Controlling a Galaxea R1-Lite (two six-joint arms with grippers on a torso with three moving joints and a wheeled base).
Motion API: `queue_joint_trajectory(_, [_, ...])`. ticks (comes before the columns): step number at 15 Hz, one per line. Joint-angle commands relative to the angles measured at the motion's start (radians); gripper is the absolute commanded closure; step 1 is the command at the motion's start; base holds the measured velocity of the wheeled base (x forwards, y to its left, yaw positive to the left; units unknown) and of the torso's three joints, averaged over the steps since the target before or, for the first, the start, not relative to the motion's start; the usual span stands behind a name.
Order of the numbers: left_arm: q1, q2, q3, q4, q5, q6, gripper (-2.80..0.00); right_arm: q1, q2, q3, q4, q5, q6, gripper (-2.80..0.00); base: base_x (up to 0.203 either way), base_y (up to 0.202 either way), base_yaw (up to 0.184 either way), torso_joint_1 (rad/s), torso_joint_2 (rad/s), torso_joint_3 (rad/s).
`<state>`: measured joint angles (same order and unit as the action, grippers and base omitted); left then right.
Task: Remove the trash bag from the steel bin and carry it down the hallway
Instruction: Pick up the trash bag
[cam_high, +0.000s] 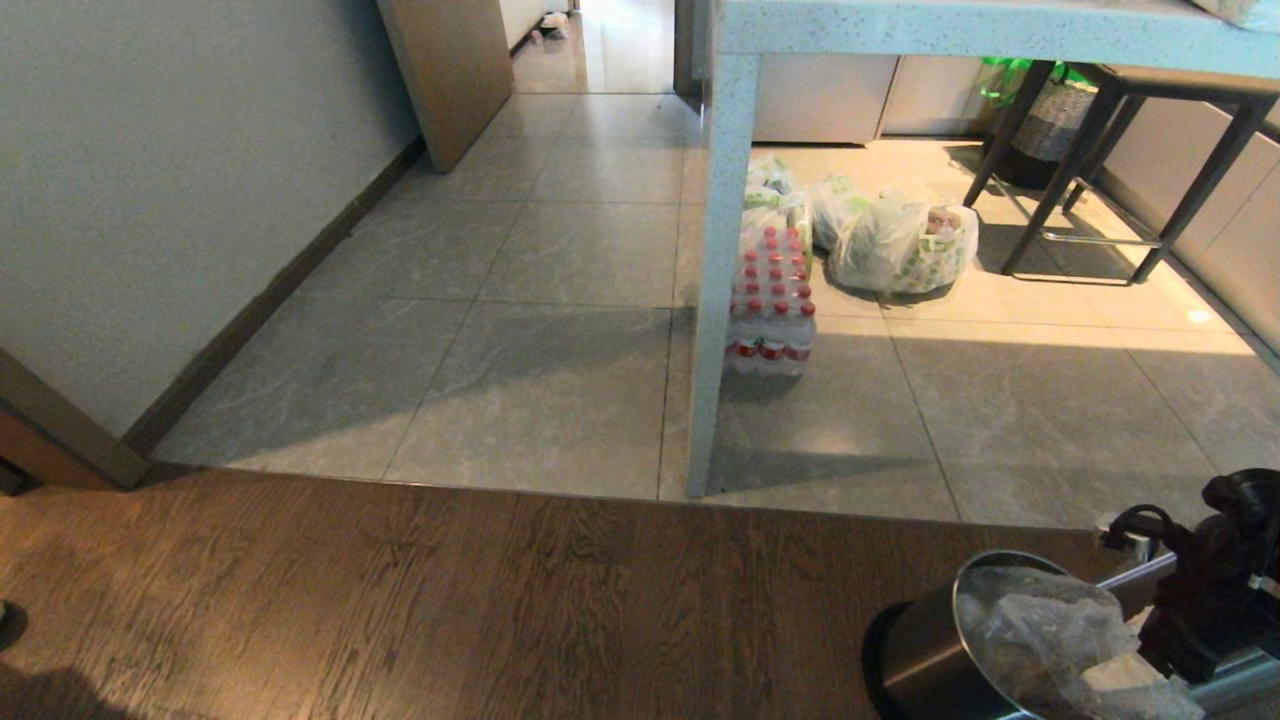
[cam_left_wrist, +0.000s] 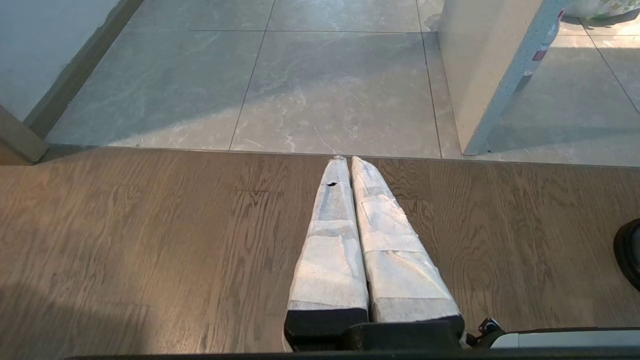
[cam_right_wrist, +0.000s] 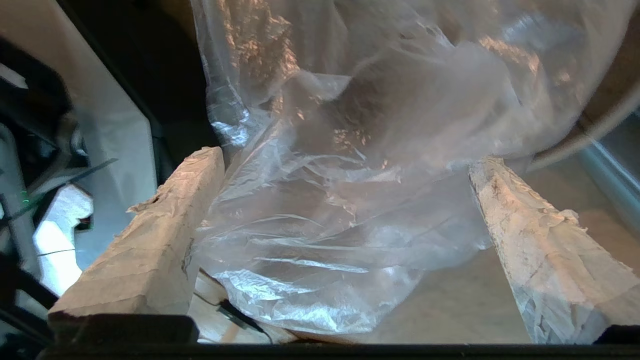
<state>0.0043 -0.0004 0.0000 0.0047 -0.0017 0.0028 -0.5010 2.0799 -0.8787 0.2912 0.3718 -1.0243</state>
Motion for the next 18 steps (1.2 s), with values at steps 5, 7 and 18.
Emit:
queue_joint_trajectory(5, [0.000, 0.000, 0.002, 0.000, 0.000, 0.000, 0.00, 0.035, 0.035, 0.005, -0.077, 0.031, -0.005, -2.80, 0.000, 0.000, 0.000, 0.000, 0.00, 0.000])
queue_joint_trajectory(7, [0.000, 0.000, 0.002, 0.000, 0.000, 0.000, 0.00, 0.046, 0.053, 0.006, -0.150, 0.030, -0.010, -2.80, 0.000, 0.000, 0.000, 0.000, 0.00, 0.000])
queue_joint_trajectory(18, [0.000, 0.000, 0.002, 0.000, 0.000, 0.000, 0.00, 0.097, 0.192, -0.074, -0.288, 0.005, -0.068, -2.80, 0.000, 0.000, 0.000, 0.000, 0.00, 0.000])
